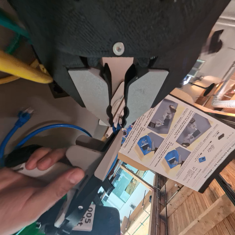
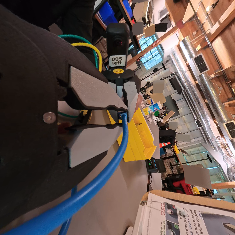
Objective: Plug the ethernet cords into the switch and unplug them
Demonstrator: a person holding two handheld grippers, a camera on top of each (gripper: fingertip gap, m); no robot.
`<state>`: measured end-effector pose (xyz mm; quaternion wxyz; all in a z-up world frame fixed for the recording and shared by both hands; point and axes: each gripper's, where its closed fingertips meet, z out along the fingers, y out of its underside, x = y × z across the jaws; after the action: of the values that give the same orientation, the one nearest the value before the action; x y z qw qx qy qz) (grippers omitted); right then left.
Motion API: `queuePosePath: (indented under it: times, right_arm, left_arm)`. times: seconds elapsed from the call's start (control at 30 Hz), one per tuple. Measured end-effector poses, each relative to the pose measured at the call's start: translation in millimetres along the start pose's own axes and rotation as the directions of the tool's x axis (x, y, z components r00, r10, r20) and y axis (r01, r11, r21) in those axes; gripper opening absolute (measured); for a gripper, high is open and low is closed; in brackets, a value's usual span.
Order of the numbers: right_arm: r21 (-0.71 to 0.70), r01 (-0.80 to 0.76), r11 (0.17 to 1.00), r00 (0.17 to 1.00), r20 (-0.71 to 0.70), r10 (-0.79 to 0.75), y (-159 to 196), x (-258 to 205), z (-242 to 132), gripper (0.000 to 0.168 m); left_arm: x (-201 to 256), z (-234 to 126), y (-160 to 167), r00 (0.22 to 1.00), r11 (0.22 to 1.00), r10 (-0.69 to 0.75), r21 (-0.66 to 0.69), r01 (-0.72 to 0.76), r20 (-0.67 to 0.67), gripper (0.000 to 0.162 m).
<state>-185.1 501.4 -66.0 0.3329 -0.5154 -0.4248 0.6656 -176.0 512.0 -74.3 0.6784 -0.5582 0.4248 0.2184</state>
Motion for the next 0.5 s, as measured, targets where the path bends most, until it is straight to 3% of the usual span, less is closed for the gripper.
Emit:
queuePosePath:
  times: [0.27, 0.5]
  right_arm:
    - [-0.049, 0.082, 0.995, 0.996, -0.015, -0.083, 5.8, -4.0, 2.1, 0.014]
    - [-0.058, 0.059, 0.997, 0.998, 0.018, -0.058, 6.6, -8.0, 0.5, 0.015]
  left_arm:
    - [4.9, -3.0, -4.3, 0.971, 0.975, -0.204, 0.060, 0.212, -0.126, 0.013]
    - [5.9, -4.8, -8.0, 0.959, 0.965, -0.236, 0.077, 0.250, -0.156, 0.012]
